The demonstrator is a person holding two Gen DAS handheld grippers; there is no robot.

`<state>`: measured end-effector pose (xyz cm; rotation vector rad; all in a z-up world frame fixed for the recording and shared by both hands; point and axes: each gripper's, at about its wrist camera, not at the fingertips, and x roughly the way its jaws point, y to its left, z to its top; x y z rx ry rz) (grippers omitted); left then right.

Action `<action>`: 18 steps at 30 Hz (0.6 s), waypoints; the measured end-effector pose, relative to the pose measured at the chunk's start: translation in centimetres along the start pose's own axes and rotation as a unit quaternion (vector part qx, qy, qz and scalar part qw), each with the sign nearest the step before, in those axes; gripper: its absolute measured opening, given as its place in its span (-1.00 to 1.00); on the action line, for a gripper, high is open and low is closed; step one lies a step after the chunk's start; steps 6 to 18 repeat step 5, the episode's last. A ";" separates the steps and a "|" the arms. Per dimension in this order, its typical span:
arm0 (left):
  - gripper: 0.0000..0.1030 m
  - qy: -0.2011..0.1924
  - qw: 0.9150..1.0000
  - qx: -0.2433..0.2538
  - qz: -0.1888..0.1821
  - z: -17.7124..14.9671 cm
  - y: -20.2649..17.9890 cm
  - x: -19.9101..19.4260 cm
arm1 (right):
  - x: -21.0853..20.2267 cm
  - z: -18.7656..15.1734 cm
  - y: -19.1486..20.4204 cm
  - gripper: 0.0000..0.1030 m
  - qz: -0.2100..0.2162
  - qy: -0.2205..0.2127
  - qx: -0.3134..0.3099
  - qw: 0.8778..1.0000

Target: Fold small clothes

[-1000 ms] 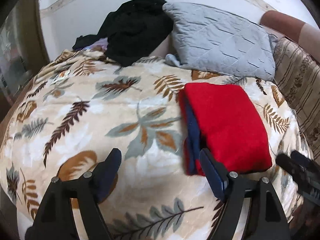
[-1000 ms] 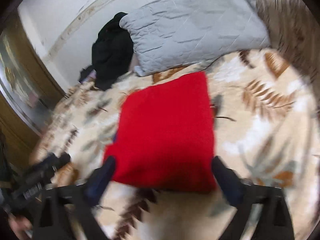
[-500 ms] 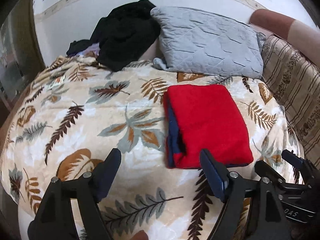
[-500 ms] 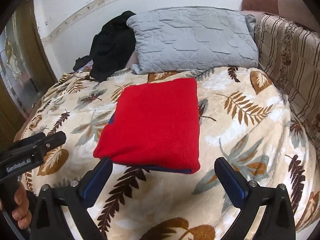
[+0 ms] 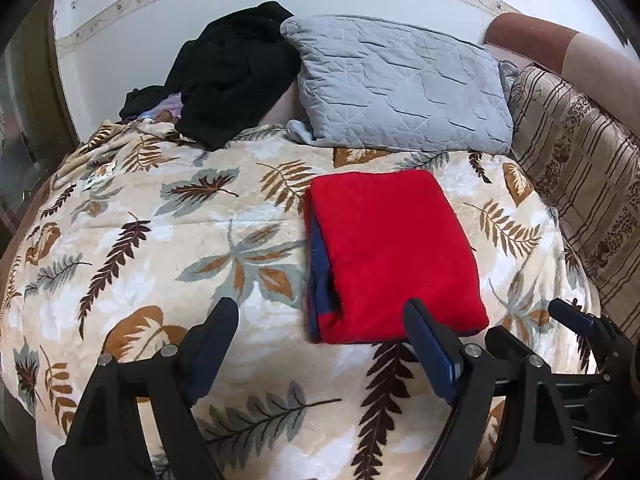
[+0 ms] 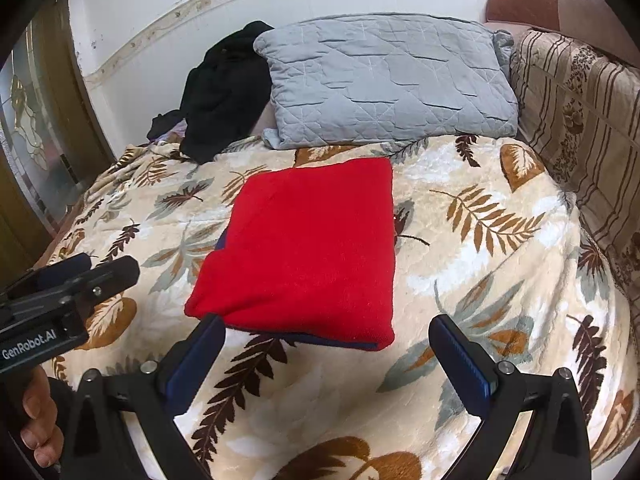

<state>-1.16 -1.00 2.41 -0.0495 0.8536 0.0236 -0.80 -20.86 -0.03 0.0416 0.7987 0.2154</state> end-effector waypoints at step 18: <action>0.66 -0.010 1.000 0.009 -0.019 0.6 -0.6 0.2 | 0.3 0.4 -0.2 1.00 0.000 0.002 0.000 1.000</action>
